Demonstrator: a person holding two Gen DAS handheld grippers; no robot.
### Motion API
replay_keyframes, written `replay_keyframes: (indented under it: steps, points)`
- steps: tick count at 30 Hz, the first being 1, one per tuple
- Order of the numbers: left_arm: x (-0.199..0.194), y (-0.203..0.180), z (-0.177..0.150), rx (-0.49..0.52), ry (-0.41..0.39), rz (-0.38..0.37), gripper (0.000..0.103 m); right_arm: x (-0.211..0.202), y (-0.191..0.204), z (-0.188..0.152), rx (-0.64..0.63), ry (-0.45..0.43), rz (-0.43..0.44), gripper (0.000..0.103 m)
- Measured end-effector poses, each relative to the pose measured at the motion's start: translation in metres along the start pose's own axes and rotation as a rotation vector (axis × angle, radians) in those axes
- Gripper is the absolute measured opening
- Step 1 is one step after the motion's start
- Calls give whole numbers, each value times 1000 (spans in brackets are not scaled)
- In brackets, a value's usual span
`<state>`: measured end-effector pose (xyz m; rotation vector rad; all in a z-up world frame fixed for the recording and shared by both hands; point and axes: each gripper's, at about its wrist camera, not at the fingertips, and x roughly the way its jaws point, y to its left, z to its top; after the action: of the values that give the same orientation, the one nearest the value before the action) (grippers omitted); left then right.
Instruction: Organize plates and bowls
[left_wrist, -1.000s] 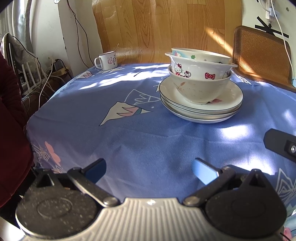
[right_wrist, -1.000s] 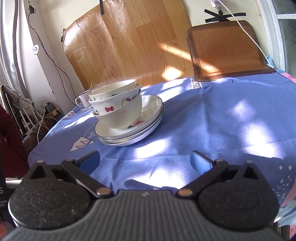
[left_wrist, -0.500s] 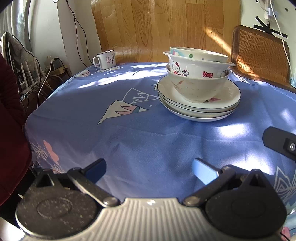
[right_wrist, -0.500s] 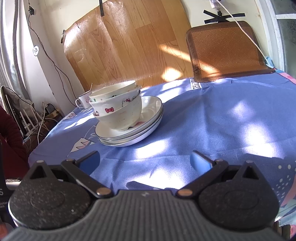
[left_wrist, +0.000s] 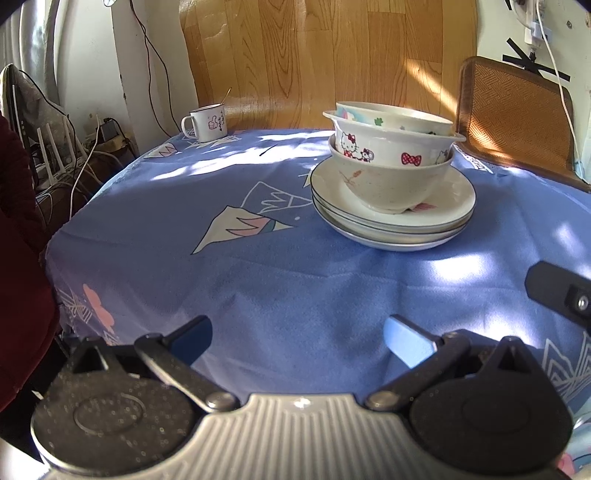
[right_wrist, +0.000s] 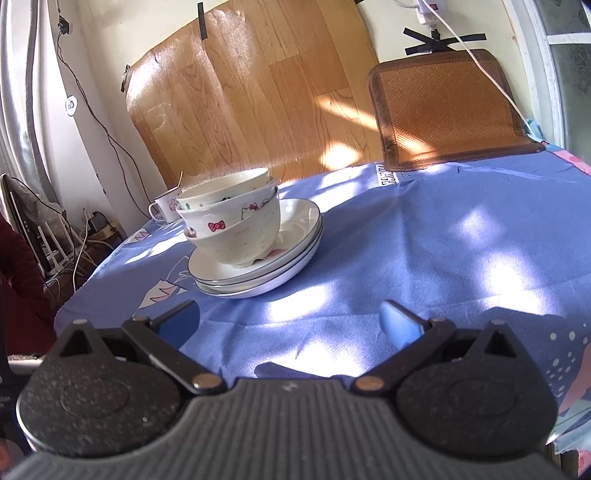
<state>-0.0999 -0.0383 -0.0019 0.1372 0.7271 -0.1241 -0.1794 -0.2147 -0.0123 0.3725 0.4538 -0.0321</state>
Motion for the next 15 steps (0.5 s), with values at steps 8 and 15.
replay_keyframes:
  steps: [8, 15]
  points:
    - [1, 4, 3, -13, 4, 2, 103, -3, 1, 0, -3, -22, 5, 103]
    - [0, 4, 0, -13, 5, 4, 103, -7, 5, -2, -17, -52, 0, 103]
